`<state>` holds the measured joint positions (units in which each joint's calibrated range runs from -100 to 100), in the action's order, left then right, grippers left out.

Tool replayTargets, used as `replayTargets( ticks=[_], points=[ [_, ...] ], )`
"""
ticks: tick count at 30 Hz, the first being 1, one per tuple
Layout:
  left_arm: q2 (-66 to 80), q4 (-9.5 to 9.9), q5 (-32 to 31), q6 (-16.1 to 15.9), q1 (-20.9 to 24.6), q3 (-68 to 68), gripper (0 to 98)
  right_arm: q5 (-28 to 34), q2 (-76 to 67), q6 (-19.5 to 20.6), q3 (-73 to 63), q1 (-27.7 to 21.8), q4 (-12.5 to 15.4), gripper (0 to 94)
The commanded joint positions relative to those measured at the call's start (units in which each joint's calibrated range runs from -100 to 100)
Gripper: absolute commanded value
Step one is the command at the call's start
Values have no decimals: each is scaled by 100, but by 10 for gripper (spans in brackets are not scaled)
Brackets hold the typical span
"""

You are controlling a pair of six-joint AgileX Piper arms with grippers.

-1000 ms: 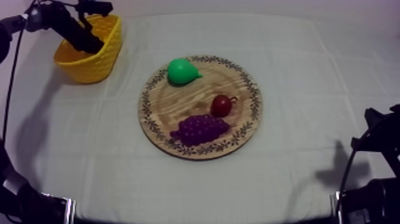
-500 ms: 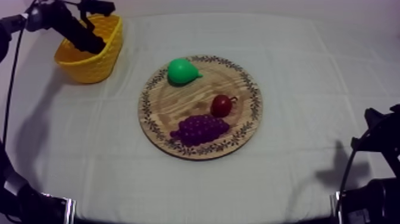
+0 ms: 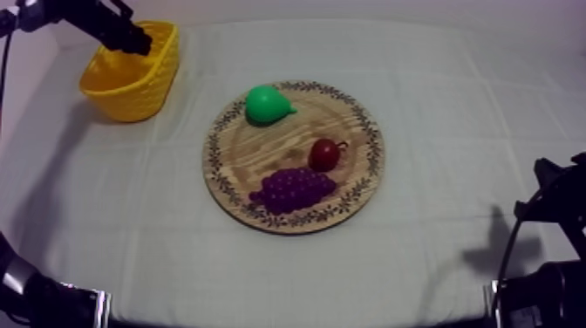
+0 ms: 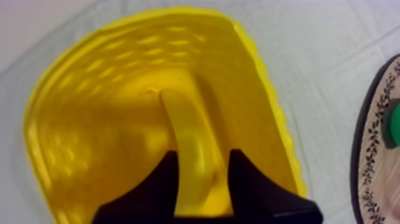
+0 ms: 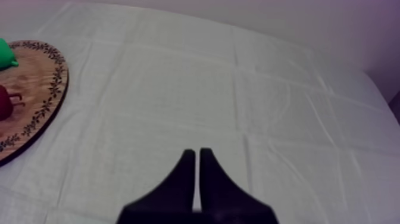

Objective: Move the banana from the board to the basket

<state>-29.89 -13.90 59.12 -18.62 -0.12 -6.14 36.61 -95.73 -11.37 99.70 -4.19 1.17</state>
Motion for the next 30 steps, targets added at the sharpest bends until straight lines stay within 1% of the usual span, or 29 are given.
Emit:
replayTargets(
  ticks=[1, 10, 14, 21, 23, 27, 30],
  points=[
    [293, 3, -85, 13, -4, 201, 260, 0, -2, -3, -3, -2, -2, 2],
    [1564, 55, -518, 89, -27, 1350, 43, 0, -2, -3, -3, -2, -2, 2],
    [2302, 49, -796, 133, 4, 2087, 12, 0, -2, -3, -3, -2, -2, 2],
    [3882, 22, -1500, 272, 27, 3777, 3, 0, -2, -3, -3, -2, -2, 2],
    [4341, -62, -1790, 278, 41, 4351, 2, 0, -2, -3, -3, -2, -2, 2],
    [5241, -345, -2299, 79, 110, 5448, 2, 0, -2, -3, -3, -2, -2, 2],
    [5903, -453, -2645, 34, 138, 6205, 2, 0, -2, -3, -3, -2, -2, 2]
  ],
)
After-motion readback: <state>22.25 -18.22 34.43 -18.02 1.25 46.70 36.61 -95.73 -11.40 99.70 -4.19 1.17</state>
